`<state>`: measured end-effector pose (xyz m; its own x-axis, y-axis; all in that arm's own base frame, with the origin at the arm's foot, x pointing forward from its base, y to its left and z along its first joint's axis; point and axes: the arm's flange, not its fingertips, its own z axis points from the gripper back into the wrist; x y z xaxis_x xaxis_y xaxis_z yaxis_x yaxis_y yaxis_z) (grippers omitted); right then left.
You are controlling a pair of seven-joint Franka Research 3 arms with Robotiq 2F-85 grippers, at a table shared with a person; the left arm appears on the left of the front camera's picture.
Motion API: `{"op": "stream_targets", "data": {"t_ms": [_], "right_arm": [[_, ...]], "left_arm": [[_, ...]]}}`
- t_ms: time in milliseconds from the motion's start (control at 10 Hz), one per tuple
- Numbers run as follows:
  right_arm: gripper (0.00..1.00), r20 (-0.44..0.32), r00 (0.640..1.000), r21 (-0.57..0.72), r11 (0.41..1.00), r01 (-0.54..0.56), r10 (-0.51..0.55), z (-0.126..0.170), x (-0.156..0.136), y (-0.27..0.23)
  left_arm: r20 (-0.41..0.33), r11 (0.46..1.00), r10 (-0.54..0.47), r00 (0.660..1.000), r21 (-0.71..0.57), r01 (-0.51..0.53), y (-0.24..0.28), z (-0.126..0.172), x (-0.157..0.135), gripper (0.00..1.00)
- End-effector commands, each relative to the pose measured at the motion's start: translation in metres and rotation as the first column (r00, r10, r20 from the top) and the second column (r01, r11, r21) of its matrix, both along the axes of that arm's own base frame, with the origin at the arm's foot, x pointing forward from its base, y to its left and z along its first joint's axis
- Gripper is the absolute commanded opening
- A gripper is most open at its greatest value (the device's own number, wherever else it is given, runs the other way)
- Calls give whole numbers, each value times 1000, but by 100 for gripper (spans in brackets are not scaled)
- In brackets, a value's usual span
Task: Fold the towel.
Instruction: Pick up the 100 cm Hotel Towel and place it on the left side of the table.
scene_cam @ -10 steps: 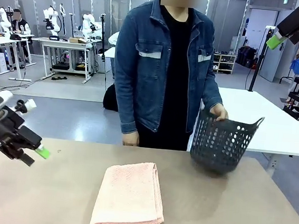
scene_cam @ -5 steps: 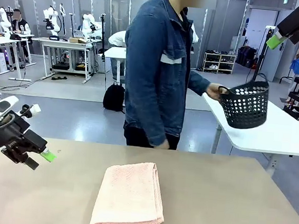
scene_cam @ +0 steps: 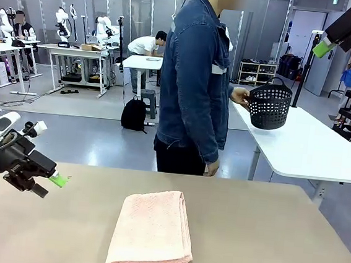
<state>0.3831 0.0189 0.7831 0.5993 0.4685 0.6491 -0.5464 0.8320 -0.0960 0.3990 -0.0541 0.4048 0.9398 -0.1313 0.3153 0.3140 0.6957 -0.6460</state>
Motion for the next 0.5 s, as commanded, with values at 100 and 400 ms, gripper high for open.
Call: {"op": "stream_targets", "data": {"t_ms": [100, 400], "right_arm": [[100, 1, 1000, 9, 1000, -1, 1, 1, 2, 0], [100, 1, 1000, 9, 1000, -1, 1, 1, 2, 0]], "left_arm": [[-7, 986, 8, 1000, -164, -9, -7, -51, -16, 100], [11, 964, 107, 994, -247, -101, -18, -88, -35, 100]]}}
